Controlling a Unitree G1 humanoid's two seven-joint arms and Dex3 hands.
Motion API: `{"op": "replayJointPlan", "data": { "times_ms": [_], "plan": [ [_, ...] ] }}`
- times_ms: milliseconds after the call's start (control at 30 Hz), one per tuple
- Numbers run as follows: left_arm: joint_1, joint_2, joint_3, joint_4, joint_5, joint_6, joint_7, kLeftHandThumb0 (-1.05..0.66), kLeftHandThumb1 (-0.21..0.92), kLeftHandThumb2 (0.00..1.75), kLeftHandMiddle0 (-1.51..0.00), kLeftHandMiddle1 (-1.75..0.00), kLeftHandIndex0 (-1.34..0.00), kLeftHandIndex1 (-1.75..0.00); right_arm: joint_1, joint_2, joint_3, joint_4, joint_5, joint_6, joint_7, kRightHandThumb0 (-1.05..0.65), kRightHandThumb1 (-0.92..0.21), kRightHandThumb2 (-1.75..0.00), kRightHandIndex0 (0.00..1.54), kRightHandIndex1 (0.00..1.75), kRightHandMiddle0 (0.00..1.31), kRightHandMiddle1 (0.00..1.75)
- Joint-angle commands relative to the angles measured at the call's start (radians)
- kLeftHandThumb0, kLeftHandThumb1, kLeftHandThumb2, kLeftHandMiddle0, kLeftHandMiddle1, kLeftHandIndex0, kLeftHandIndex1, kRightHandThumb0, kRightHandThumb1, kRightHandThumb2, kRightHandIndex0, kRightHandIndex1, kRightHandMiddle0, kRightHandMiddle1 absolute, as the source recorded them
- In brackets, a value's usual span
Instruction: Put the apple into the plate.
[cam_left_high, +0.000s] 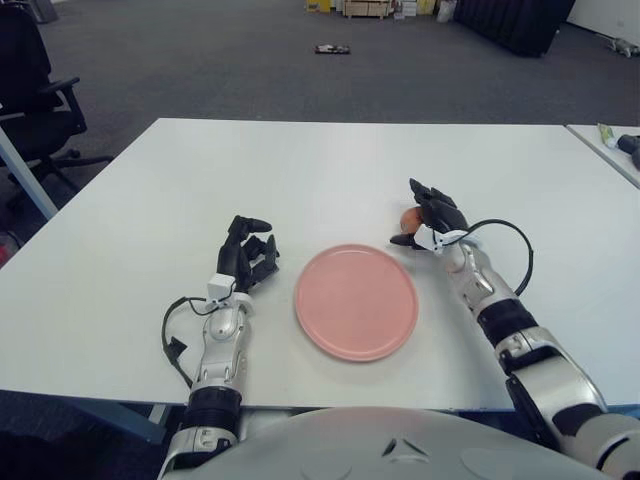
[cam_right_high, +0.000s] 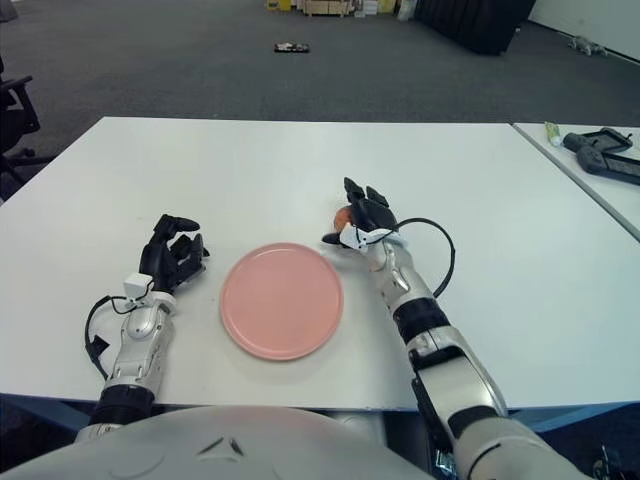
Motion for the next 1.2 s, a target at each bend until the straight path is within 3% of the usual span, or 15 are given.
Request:
{"op": "replayJointPlan", "data": {
  "times_ms": [0,267,400,667,767,833,1033,1167],
  "plan": [
    [-0.004,0.009,0.0,-0.004,0.011,0.001,0.011,-0.4,0.6,0.97,-0.67,-1.75,-0.39,-1.75,-0.029,0.0,0.037,0.061,-0.011,0.038,0.054,-0.85,-0.64,-0.11,0.0,0.0,0.0,0.0],
    [0.0,0.009,0.001,-0.015,0.011,0.012,0.013,-0.4,0.61,0.95,-0.65,-1.75,-0.39,-1.75,-0.062,-0.014,0.104,0.105,-0.032,0.125,0.153,-0.81,-0.63,-0.13,0.0,0.0,0.0,0.0],
    [0.002,0.011,0.001,-0.018,0.012,0.013,0.012,-0.4,0.62,0.95,-0.66,-1.75,-0.38,-1.75,-0.078,-0.021,0.134,0.104,-0.042,0.175,0.232,-0.82,-0.57,-0.28,0.0,0.0,0.0,0.0],
    [0.0,0.014,0.001,-0.02,0.007,0.02,0.006,-0.4,0.62,0.95,-0.67,-1.75,-0.38,-1.75,-0.11,-0.033,0.194,0.108,-0.061,0.27,0.368,-0.88,-0.6,-0.39,0.0,0.0,0.0,0.0],
    [-0.002,0.015,0.002,-0.017,-0.001,0.017,-0.001,-0.4,0.61,0.96,-0.67,-1.75,-0.39,-1.75,-0.121,-0.034,0.211,0.109,-0.066,0.305,0.408,-0.81,-0.51,-0.57,0.0,0.0,0.0,0.0],
    [-0.003,0.016,0.002,-0.016,-0.004,0.014,-0.004,-0.4,0.6,0.97,-0.69,-1.75,-0.4,-1.75,-0.123,-0.034,0.216,0.108,-0.067,0.318,0.419,-0.74,-0.44,-0.71,0.0,0.0,0.0,0.06],
    [-0.005,0.02,0.001,-0.012,-0.007,0.007,-0.009,-0.4,0.59,0.98,-0.7,-1.75,-0.4,-1.75,-0.133,-0.034,0.232,0.106,-0.071,0.364,0.456,-0.66,-0.39,-0.84,0.0,0.0,0.0,0.18],
    [-0.005,0.021,0.002,-0.011,-0.014,0.004,-0.017,-0.4,0.59,0.99,-0.71,-1.75,-0.41,-1.75,-0.137,-0.033,0.233,0.102,-0.064,0.391,0.473,-0.62,-0.4,-0.88,0.01,0.33,0.0,0.48]
  ]
}}
